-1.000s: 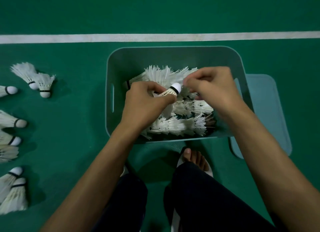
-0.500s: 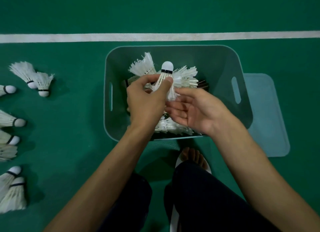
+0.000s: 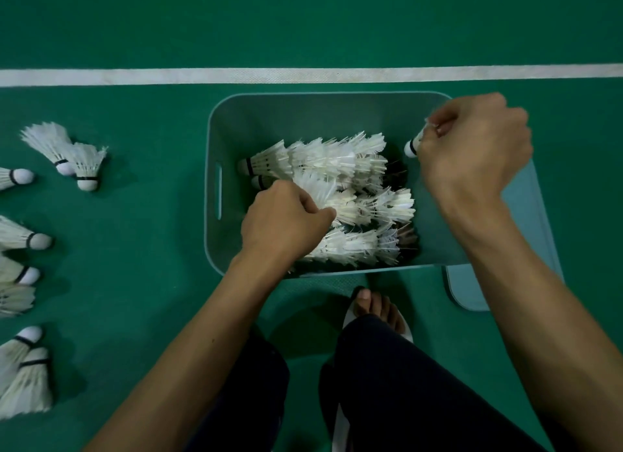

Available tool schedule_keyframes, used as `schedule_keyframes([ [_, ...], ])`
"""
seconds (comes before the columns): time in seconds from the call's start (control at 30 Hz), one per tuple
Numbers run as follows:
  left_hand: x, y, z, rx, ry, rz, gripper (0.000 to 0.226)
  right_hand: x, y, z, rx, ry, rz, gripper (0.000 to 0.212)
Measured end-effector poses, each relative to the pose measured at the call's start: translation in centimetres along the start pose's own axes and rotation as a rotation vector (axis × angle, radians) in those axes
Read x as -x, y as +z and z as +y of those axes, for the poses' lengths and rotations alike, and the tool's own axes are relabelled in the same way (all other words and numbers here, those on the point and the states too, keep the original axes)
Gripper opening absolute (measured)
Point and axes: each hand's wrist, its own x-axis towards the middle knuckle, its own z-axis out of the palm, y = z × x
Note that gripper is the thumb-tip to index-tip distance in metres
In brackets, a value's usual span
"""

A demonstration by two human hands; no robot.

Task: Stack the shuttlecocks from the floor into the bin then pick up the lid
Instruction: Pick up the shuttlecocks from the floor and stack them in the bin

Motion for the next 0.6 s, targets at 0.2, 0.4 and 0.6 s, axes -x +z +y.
schedule_keyframes([
  [0.2,-0.5,0.0,-0.4,-0.146,-0.015,-0.025,0.031,-0.3,3.8,-1.1,-0.093,0.036,-0.132,0.016],
  [0.4,-1.4,-0.8,-0.6,-0.211,-0.067,-0.058,0.012,-2.0,7.5,-0.4,-0.59,0.483,-0.372,0.01],
  [0.6,-1.2,-1.1,-0.4,-0.216,-0.06,-0.061,0.022,-2.8,7.9,-0.2,-0.735,0.599,-0.515,0.029],
])
